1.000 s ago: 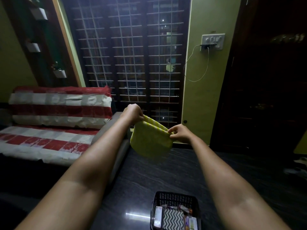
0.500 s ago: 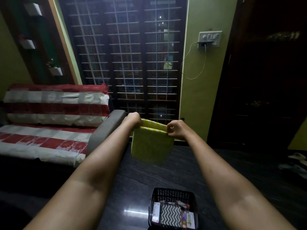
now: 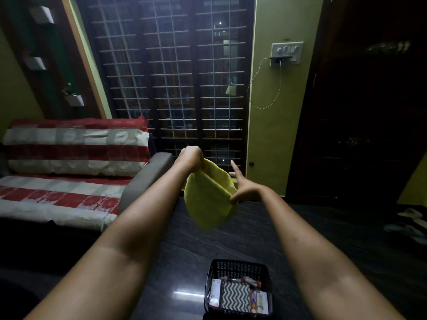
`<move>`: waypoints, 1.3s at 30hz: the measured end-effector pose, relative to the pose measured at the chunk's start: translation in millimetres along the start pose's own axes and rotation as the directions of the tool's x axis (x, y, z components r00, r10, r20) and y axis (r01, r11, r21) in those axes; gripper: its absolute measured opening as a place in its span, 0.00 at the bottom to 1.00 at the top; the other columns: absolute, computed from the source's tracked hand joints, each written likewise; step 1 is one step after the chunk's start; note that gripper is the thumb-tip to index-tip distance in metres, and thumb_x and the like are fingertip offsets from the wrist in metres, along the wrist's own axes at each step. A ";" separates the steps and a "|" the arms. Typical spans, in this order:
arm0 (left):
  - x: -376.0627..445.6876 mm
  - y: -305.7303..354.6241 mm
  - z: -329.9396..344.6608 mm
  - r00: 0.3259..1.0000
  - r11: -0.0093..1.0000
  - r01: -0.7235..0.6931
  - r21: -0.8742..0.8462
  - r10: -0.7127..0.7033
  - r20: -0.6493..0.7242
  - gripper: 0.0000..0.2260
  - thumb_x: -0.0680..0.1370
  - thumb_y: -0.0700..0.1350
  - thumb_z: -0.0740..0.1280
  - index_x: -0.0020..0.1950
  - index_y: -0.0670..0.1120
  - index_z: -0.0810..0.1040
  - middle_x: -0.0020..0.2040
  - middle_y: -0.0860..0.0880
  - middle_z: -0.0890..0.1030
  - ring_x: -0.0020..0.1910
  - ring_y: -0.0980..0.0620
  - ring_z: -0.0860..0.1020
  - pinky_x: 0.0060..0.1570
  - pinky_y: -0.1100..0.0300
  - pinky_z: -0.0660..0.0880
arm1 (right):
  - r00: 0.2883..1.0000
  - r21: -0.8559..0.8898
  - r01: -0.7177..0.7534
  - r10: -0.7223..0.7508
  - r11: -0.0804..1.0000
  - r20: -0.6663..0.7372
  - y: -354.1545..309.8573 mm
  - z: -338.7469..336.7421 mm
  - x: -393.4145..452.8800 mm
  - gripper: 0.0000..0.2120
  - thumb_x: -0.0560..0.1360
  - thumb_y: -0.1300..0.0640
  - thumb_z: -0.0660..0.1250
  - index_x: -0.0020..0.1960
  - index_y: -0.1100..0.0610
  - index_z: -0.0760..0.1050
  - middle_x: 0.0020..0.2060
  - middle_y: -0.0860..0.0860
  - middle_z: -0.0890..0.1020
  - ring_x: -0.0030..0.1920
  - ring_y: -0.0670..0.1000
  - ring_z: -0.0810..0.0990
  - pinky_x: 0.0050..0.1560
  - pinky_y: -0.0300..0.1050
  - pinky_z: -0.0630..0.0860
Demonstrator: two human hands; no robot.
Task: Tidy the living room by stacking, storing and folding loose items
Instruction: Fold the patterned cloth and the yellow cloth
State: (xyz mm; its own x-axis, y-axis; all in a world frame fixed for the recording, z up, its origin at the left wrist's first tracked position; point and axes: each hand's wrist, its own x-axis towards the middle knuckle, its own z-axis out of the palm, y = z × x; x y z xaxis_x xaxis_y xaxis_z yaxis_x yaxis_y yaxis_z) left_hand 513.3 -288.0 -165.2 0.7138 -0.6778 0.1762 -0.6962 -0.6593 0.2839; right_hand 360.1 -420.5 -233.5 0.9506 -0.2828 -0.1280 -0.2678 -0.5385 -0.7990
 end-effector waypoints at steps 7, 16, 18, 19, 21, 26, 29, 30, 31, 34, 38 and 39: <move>2.0 -2.7 3.6 0.985 0.984 0.003 -0.180 -0.034 -0.167 0.08 0.76 0.39 0.67 0.53 0.45 0.84 0.57 0.44 0.79 0.55 0.46 0.78 0.54 0.56 0.76 | 0.997 0.239 -0.080 0.078 0.968 0.017 -7.2 2.9 -7.5 0.08 0.73 0.70 0.65 0.45 0.59 0.74 0.37 0.53 0.77 0.30 0.44 0.78 0.29 0.37 0.76; -34.5 10.7 65.3 0.980 0.715 0.191 -0.673 -0.176 0.090 0.21 0.75 0.62 0.64 0.46 0.43 0.76 0.48 0.43 0.79 0.46 0.46 0.78 0.51 0.50 0.77 | 0.875 0.634 -0.345 0.481 0.692 -0.048 -21.9 7.2 -8.7 0.10 0.77 0.60 0.62 0.38 0.52 0.69 0.29 0.48 0.70 0.24 0.42 0.69 0.21 0.32 0.68; -49.6 16.0 77.4 0.952 0.621 0.207 -0.756 0.051 0.303 0.19 0.75 0.62 0.64 0.46 0.45 0.78 0.43 0.47 0.80 0.41 0.51 0.78 0.41 0.55 0.76 | 0.861 0.662 -0.349 0.506 0.663 -0.053 -23.0 10.5 -9.4 0.12 0.78 0.59 0.61 0.36 0.52 0.67 0.26 0.49 0.71 0.17 0.42 0.68 0.18 0.33 0.66; -55.0 16.2 83.0 0.929 0.598 0.199 -0.776 0.136 0.343 0.20 0.73 0.63 0.67 0.50 0.46 0.79 0.44 0.48 0.81 0.43 0.51 0.79 0.40 0.57 0.75 | 0.848 0.686 -0.346 0.526 0.640 -0.063 -22.8 11.5 -9.9 0.12 0.77 0.58 0.62 0.36 0.53 0.68 0.26 0.49 0.72 0.18 0.43 0.69 0.18 0.33 0.67; -58.2 13.8 92.9 0.922 0.530 0.171 -0.830 0.212 0.325 0.21 0.70 0.58 0.73 0.55 0.46 0.80 0.49 0.47 0.84 0.48 0.50 0.82 0.44 0.58 0.76 | 0.831 0.725 -0.315 0.547 0.613 -0.101 -21.6 10.4 -11.7 0.11 0.76 0.54 0.66 0.36 0.55 0.71 0.27 0.49 0.75 0.22 0.43 0.72 0.21 0.34 0.69; -52.8 16.7 96.5 0.980 0.496 0.037 -0.867 0.154 0.129 0.12 0.75 0.45 0.71 0.57 0.43 0.77 0.48 0.48 0.82 0.48 0.50 0.81 0.44 0.59 0.79 | 0.844 0.666 -0.243 0.492 0.705 -0.213 -17.7 -0.3 -15.3 0.10 0.73 0.48 0.71 0.41 0.54 0.76 0.35 0.48 0.78 0.35 0.46 0.76 0.37 0.40 0.69; -54.0 28.7 93.4 0.982 0.367 0.118 -0.923 0.094 0.163 0.05 0.80 0.45 0.64 0.51 0.44 0.73 0.43 0.48 0.78 0.39 0.53 0.79 0.34 0.61 0.79 | 0.850 0.679 -0.127 0.432 0.723 -0.301 -14.9 0.5 -14.0 0.10 0.73 0.53 0.72 0.49 0.54 0.74 0.39 0.50 0.79 0.37 0.47 0.78 0.39 0.43 0.74; -54.2 31.4 94.2 0.978 0.284 0.150 -0.947 0.096 0.184 0.04 0.81 0.45 0.62 0.49 0.45 0.72 0.42 0.47 0.78 0.38 0.53 0.79 0.33 0.61 0.79 | 0.847 0.682 -0.065 0.401 0.729 -0.349 -14.3 1.5 -12.9 0.13 0.73 0.55 0.72 0.52 0.55 0.71 0.40 0.51 0.78 0.36 0.48 0.78 0.33 0.42 0.76; -55.3 35.0 93.0 0.976 0.237 0.163 -0.958 0.103 0.192 0.04 0.81 0.45 0.61 0.48 0.46 0.72 0.42 0.46 0.78 0.37 0.53 0.80 0.33 0.60 0.80 | 0.839 0.648 -0.008 0.358 0.762 -0.411 -12.4 0.9 -11.5 0.16 0.74 0.57 0.72 0.57 0.55 0.68 0.43 0.53 0.77 0.36 0.49 0.78 0.30 0.41 0.77; -54.1 36.9 93.3 0.984 0.215 0.137 -0.967 0.087 0.159 0.02 0.81 0.42 0.61 0.50 0.47 0.73 0.47 0.44 0.78 0.41 0.50 0.80 0.34 0.58 0.80 | 0.852 0.421 0.032 0.195 0.907 -0.486 -10.0 -0.7 -9.5 0.22 0.74 0.60 0.71 0.65 0.53 0.68 0.50 0.57 0.78 0.42 0.54 0.78 0.37 0.44 0.77; -51.1 38.3 86.2 0.978 0.205 0.151 -0.967 0.114 0.176 0.04 0.80 0.38 0.61 0.51 0.45 0.75 0.46 0.44 0.79 0.43 0.50 0.80 0.42 0.54 0.80 | 0.844 0.420 0.037 0.197 0.907 -0.499 -10.7 -3.0 -14.8 0.11 0.75 0.64 0.69 0.57 0.58 0.76 0.44 0.53 0.80 0.39 0.49 0.78 0.34 0.40 0.76; -50.1 39.0 84.2 0.975 0.219 0.158 -0.963 0.119 0.187 0.05 0.79 0.36 0.61 0.50 0.44 0.75 0.45 0.45 0.79 0.43 0.50 0.80 0.43 0.54 0.80 | 0.839 0.437 0.037 0.210 0.899 -0.503 -11.3 -3.2 -15.5 0.11 0.74 0.64 0.70 0.56 0.58 0.76 0.42 0.52 0.80 0.37 0.47 0.78 0.32 0.39 0.76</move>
State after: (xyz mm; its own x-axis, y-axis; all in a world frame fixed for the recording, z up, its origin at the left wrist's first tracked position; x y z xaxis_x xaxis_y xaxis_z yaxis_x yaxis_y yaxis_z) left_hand 444.0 -307.2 -242.3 0.5990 -0.8002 0.0295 0.0338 0.0621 0.9975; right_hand 347.9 -412.6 -220.6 0.6619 -0.7493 0.0203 -0.1372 -0.1477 -0.9795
